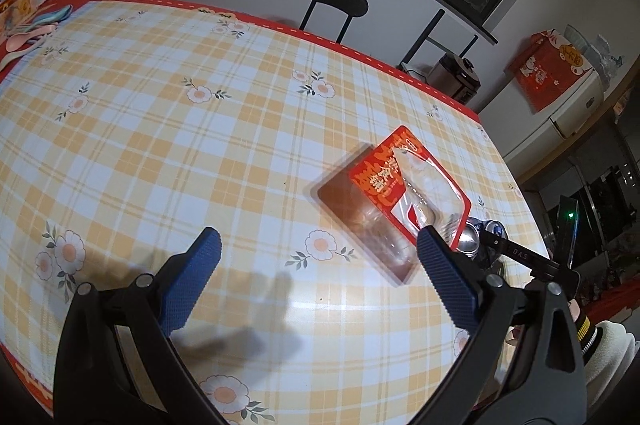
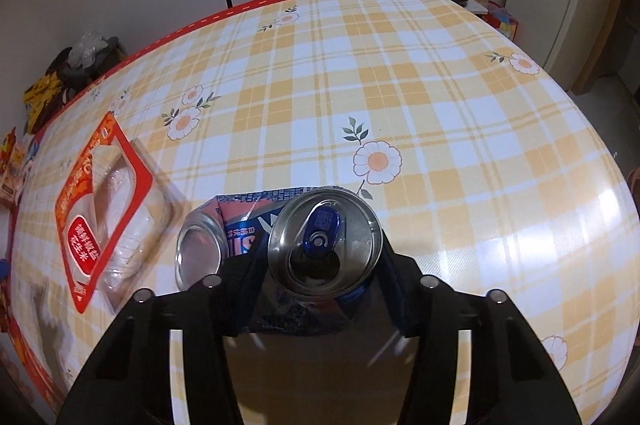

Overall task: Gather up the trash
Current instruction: 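Grasp the crushed blue-and-silver can with the right gripper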

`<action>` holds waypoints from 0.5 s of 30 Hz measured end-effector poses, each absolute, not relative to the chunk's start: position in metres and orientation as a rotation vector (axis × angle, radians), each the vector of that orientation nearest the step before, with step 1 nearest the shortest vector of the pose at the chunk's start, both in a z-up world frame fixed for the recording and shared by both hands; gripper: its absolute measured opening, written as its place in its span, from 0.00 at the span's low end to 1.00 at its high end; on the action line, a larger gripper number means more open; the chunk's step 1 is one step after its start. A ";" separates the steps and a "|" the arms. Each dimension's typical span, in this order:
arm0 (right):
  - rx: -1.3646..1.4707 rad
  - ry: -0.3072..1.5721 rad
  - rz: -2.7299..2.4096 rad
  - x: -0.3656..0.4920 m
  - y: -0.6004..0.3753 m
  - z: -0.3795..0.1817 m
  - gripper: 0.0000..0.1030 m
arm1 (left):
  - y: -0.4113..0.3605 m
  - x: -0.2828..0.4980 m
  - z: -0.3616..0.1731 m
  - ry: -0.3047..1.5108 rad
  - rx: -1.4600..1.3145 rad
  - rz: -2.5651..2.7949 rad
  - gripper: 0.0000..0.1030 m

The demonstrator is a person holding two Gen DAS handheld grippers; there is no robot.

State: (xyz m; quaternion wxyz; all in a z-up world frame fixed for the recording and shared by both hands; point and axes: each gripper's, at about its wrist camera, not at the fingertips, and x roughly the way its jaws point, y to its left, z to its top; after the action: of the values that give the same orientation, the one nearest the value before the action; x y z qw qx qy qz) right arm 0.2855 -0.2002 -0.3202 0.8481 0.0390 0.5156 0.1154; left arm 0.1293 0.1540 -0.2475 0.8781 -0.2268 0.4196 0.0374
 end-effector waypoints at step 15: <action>0.177 1.020 0.229 0.247 -0.238 -0.287 0.49 | 0.116 0.175 -0.277 0.950 -0.580 -0.007 0.84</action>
State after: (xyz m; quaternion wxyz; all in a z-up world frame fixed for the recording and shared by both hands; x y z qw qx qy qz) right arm 0.2468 -0.2382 -0.2869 0.8627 0.0844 0.4865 0.1091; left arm 0.1748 0.1161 -0.2770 0.8490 -0.2752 0.4510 -0.0034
